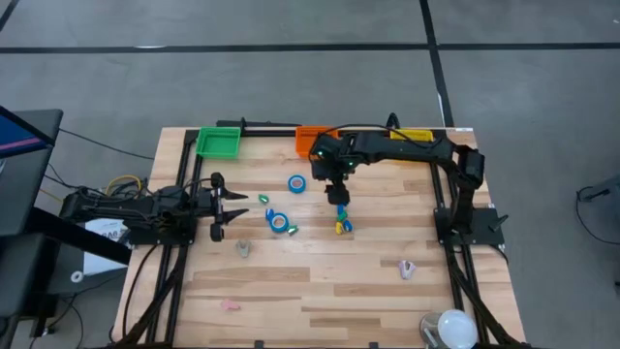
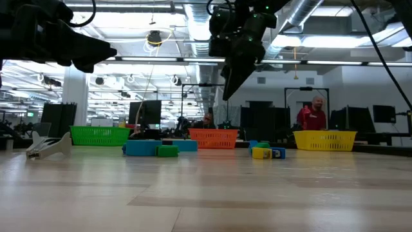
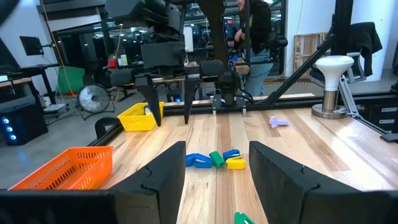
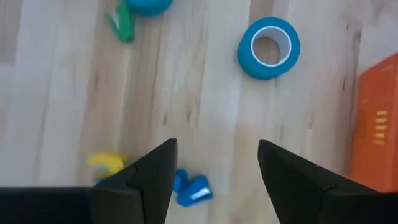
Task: Pick and place Stapler, Stapler remover, tape
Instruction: Put the blue stapler into the orange bin
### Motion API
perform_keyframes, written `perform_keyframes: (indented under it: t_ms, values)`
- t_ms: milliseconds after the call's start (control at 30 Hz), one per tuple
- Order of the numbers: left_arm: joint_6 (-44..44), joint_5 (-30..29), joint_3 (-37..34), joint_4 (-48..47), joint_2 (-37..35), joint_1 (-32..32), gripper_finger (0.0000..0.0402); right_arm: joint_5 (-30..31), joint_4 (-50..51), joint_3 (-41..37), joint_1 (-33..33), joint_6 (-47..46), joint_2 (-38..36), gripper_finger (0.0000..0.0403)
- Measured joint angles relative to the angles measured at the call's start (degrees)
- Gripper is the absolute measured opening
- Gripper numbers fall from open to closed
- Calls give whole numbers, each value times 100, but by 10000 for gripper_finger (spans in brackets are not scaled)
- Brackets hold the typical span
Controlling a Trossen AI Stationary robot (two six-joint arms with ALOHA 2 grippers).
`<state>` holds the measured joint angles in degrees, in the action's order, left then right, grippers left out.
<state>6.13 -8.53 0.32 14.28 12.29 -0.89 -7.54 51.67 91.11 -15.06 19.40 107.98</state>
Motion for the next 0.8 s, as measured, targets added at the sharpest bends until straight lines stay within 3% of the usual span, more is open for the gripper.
perform_keyframes:
  t_ms: [467, 600, 800]
  values:
    - [0, 2, 0, 28, 0, -1, 168, 36, -142, 0, -1, -4059, 0, 216]
    - [0, 0, 0, 39, 0, 0, 168, 10, -273, -3, 3, -4318, 0, 216]
    - [0, 2, 0, 39, 0, 0, 168, 12, -519, -4, 10, -3942, 2, 216]
